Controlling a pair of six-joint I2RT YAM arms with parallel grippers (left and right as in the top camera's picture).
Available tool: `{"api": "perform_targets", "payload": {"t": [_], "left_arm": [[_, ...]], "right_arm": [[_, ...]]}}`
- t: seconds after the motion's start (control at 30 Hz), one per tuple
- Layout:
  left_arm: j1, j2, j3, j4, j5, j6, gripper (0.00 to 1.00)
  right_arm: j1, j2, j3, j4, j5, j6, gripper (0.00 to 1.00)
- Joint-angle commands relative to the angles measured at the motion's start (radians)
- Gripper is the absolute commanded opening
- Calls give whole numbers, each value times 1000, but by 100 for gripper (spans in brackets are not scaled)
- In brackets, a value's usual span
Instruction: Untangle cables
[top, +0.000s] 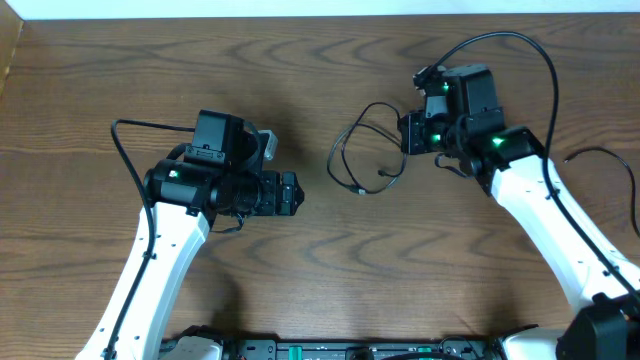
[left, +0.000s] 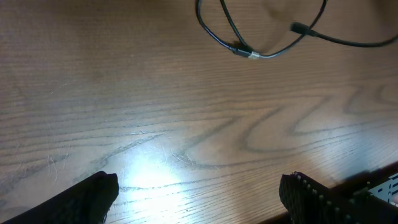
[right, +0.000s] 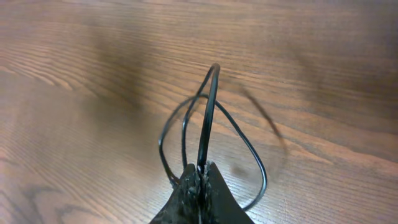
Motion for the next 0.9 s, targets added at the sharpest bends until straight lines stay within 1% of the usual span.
{"api": "perform_targets", "payload": {"t": [0.0, 0.13, 0.3, 0.43, 0.67, 0.87], "left_arm": [[-5, 5, -4, 5, 17, 18, 91], [-29, 5, -4, 43, 16, 35, 95], [-67, 10, -4, 125, 16, 40, 99], [-93, 38, -4, 182, 16, 41, 100], [-132, 187, -4, 263, 17, 39, 100], [-199, 330, -4, 402, 18, 35, 100]], "right_arm": [[6, -38, 4, -9, -15, -27, 1], [6, -52, 4, -17, -15, -27, 1], [2, -55, 4, -35, -15, -27, 1], [-14, -57, 4, -46, -15, -27, 1], [-76, -97, 4, -59, -15, -27, 1], [-131, -153, 4, -111, -32, -64, 1]]}}
